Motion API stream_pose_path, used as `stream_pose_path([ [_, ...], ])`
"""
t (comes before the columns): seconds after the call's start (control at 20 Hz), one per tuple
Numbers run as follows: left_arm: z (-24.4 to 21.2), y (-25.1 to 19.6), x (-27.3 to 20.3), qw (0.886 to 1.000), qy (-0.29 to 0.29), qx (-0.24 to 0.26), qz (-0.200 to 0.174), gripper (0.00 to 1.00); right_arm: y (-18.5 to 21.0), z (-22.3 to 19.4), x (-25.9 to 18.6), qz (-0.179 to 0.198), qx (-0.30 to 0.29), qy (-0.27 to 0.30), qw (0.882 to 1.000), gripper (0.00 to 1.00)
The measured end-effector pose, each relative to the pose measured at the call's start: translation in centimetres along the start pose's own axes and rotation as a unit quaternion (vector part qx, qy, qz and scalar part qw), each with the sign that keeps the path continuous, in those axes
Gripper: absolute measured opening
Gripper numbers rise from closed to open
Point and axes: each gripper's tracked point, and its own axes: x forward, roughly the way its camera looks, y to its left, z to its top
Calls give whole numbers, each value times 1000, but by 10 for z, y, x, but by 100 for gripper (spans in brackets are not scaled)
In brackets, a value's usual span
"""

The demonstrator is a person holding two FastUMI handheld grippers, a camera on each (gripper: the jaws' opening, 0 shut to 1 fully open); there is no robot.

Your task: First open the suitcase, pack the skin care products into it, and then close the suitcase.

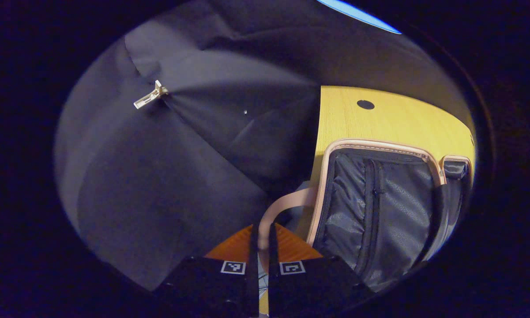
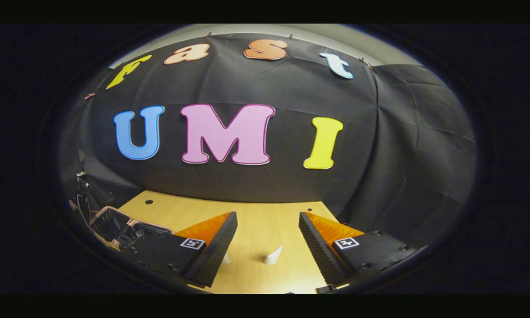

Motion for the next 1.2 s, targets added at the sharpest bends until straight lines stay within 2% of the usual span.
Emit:
stream_pose_path([
  [0.05,2,5,0,1000,-2,12,5,14,-1,0,-2,-6,0,1,1000,90],
  [0.2,-5,6,15,999,-11,35,9,14,0,-5,-5,-17,5,5,1000,90],
  [0.3,3,12,14,999,-42,9,19,19,-3,-19,-5,-25,15,20,999,92],
  [0.4,19,20,1,995,-90,-30,29,53,-9,-33,-7,-32,36,37,998,93],
  [0.45,28,23,-22,992,-120,-40,28,67,-13,-38,-8,-35,47,41,997,93],
  [0.55,44,22,-50,984,-173,-40,23,97,-23,-50,-9,-43,58,48,996,94],
  [0.65,65,-3,-104,973,-230,-33,-4,97,-33,-64,-7,-48,67,56,995,94],
  [0.7,74,-31,-138,967,-252,-33,-31,97,-35,-72,-4,-49,69,61,995,93],
  [0.8,79,-111,-205,952,-280,-29,-123,98,-33,-89,1,-44,68,68,994,92],
  [0.9,71,-221,-273,925,-302,-3,-229,98,-27,-110,6,-30,66,81,994,92],
  [1.0,65,-314,-333,896,-329,15,-298,98,-22,-134,11,-19,56,96,994,92],
  [1.05,61,-356,-358,882,-337,20,-329,97,-21,-146,14,-15,54,104,993,92],
  [1.1,55,-399,-387,873,-335,27,-353,97,-20,-159,17,-10,54,118,992,92],
  [1.2,37,-466,-405,864,-323,70,-381,97,-17,-188,24,4,53,153,987,92],
])
